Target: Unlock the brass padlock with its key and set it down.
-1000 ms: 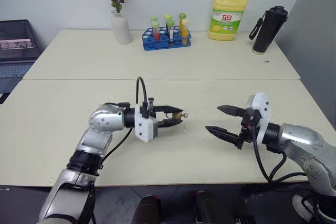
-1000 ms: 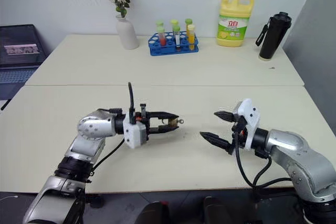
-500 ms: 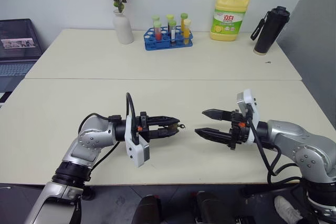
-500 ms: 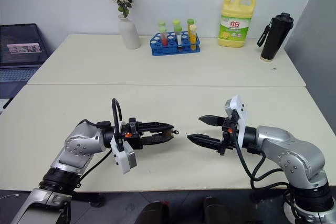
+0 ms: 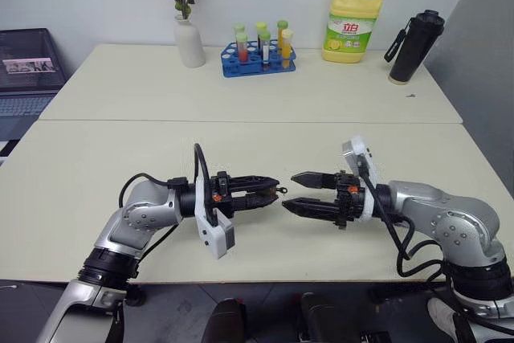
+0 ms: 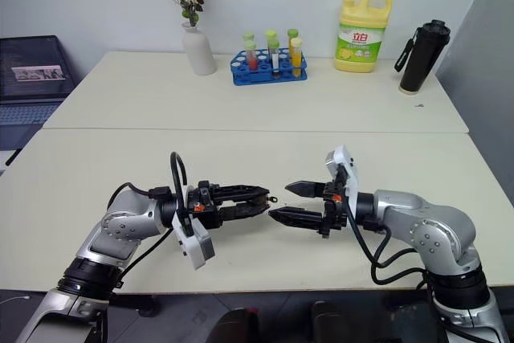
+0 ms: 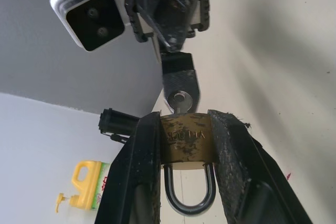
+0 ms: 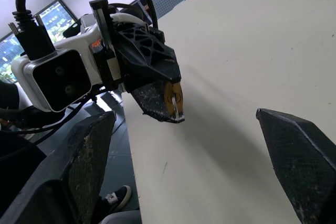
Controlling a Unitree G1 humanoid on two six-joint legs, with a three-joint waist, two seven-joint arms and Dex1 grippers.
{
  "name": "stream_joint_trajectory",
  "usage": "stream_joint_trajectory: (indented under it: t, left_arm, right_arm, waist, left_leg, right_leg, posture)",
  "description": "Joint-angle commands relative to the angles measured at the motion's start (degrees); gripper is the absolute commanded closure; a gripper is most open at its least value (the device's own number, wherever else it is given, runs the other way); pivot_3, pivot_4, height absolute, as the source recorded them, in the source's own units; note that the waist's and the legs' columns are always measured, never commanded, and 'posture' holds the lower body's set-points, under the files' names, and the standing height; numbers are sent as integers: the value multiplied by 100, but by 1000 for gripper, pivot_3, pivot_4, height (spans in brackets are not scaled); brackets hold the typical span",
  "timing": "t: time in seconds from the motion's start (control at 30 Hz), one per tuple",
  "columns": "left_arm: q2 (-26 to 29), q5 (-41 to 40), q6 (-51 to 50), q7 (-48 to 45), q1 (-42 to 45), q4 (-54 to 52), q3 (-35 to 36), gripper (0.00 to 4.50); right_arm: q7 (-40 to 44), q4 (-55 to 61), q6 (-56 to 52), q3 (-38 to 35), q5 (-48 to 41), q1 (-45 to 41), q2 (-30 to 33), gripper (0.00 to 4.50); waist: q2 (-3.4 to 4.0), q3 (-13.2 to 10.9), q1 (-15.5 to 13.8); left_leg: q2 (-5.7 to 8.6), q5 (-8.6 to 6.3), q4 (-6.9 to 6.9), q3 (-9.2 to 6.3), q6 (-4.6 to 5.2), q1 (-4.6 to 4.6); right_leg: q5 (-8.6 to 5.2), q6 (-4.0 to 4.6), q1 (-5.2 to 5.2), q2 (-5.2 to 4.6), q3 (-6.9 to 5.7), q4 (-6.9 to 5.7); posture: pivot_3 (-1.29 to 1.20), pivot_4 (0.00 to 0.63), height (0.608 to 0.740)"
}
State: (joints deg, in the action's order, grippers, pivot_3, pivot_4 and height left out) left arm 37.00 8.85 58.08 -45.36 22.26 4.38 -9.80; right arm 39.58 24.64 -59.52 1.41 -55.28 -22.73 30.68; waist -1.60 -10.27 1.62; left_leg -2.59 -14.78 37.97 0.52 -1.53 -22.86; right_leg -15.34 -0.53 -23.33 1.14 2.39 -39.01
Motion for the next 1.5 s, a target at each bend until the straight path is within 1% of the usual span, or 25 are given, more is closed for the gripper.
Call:
stream_joint_trajectory:
  t: [0.03,0.2,0.3,0.37,0.6,0.83,0.9,1.07,1.17,1.3,1.4,1.5]
  left_arm:
    - [104,42,89,164,19,-276,-64,3518]
    - [145,102,89,277,0,-297,-109,3518]
    - [168,141,96,334,8,-294,-124,3518]
    - [189,159,106,375,11,-289,-139,3518]
    - [226,257,159,483,-1,-275,-168,3518]
    - [280,435,367,565,-22,-221,-233,3518]
    - [282,499,414,615,-15,-214,-232,3518]
    - [295,684,537,772,-7,-173,-216,3518]
    - [300,774,548,879,-4,-137,-194,3518]
    - [316,883,541,1012,-20,-140,-163,3518]
    - [336,967,552,1096,-24,-152,-160,3518]
    - [362,1030,601,1169,-44,-180,-169,3518]
  right_arm:
    - [51,86,-18,55,-106,-127,-53,931]
    - [60,30,-4,46,-113,-171,-117,2704]
    - [89,22,-21,49,-115,-175,-112,3869]
    - [87,13,-44,42,-134,-180,-120,4497]
    - [66,-62,-204,3,-263,-240,-162,4500]
    - [-153,-559,-929,-222,-904,-680,-258,4500]
    - [-335,-770,-1236,-350,-1226,-815,-326,4500]
    - [-1183,-1712,-2251,-715,-2291,-1245,-516,4500]
    - [-1431,-1831,-2427,-744,-2457,-1374,-521,4500]
    - [-1446,-1842,-2553,-636,-2377,-1508,-436,4500]
    - [-1558,-1904,-2592,-679,-2450,-1526,-507,4500]
    - [-1919,-2085,-2659,-755,-2753,-1498,-646,4500]
  waist:
    - [0,0,0]
    - [0,0,0]
    - [0,0,0]
    - [0,0,0]
    - [0,0,1]
    - [0,0,1]
    - [0,0,1]
    - [0,0,5]
    - [0,0,6]
    - [0,0,8]
    - [0,0,8]
    - [1,0,9]
  left_leg:
    - [0,0,0,-1,0,0]
    - [0,0,0,-1,0,0]
    - [-1,0,0,-3,0,0]
    - [-1,0,0,-2,0,0]
    - [-1,0,0,-1,0,0]
    - [-1,0,0,-2,0,1]
    - [-2,0,-1,-2,0,0]
    - [0,0,-2,2,0,-1]
    - [0,0,-2,4,0,-3]
    - [0,0,-3,2,1,-5]
    - [0,-1,-3,1,1,-5]
    - [-1,0,-3,2,1,-6]
  right_leg:
    - [0,0,0,0,-1,0]
    - [0,0,0,0,-1,0]
    - [0,0,0,-1,-3,0]
    - [0,0,0,-1,-2,0]
    - [0,0,0,-1,-2,0]
    - [0,0,0,-4,-3,-1]
    - [1,3,0,-5,-3,0]
    - [8,13,0,-10,-2,-1]
    - [6,11,-1,-11,-2,0]
    - [4,6,-4,-11,-1,1]
    - [2,3,-4,-11,-2,1]
    - [3,4,-5,-11,-1,1]
  posture:
    - [0,150,740]
    - [0,150,740]
    - [0,150,740]
    - [0,150,740]
    - [0,150,740]
    - [0,150,740]
    - [0,150,740]
    - [0,150,740]
    - [0,150,740]
    - [0,150,740]
    - [0,150,740]
    - [0,150,740]
